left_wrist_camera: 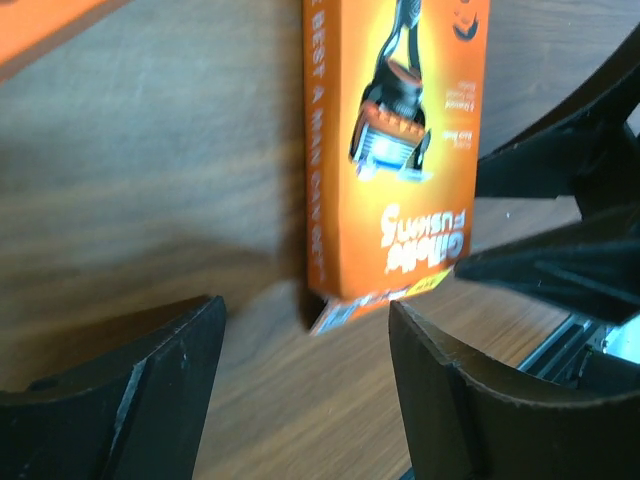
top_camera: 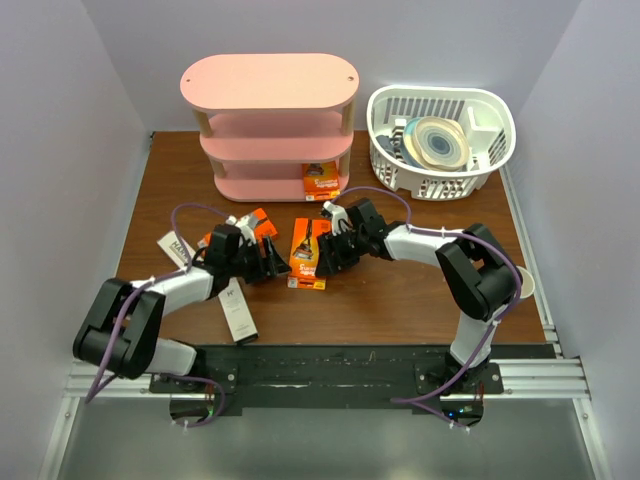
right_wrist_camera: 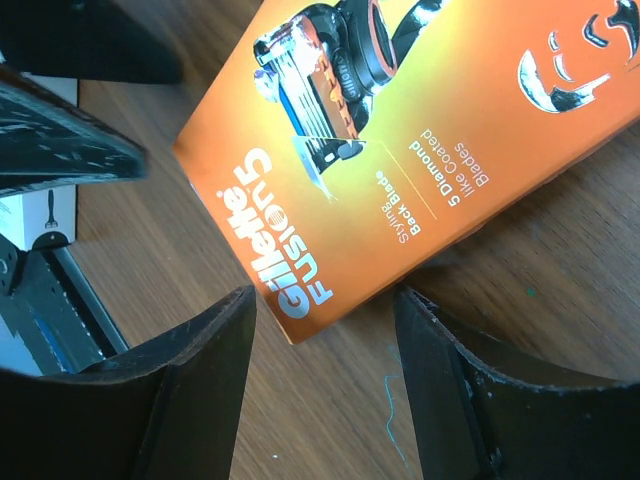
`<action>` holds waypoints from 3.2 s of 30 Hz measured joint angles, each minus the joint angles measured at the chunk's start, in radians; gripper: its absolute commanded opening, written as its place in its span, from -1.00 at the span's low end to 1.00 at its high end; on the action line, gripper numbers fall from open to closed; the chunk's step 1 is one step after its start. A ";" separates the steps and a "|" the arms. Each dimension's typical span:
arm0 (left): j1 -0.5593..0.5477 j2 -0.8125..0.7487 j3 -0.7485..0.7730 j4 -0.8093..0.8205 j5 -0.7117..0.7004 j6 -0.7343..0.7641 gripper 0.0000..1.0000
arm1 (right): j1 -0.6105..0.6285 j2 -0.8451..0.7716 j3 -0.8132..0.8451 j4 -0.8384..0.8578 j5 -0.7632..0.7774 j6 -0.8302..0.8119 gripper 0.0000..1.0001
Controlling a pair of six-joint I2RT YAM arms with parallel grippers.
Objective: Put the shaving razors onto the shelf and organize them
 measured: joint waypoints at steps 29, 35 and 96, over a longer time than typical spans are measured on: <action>-0.059 0.126 -0.062 0.227 0.101 -0.008 -1.00 | -0.009 0.015 0.009 0.037 -0.002 0.077 0.27; -0.009 0.092 -0.052 0.203 0.104 0.076 -1.00 | -0.009 0.009 0.009 0.022 -0.001 0.057 0.26; 0.198 -0.152 0.133 -0.152 0.267 0.487 -1.00 | -0.077 0.166 0.103 0.557 -0.244 0.660 -0.42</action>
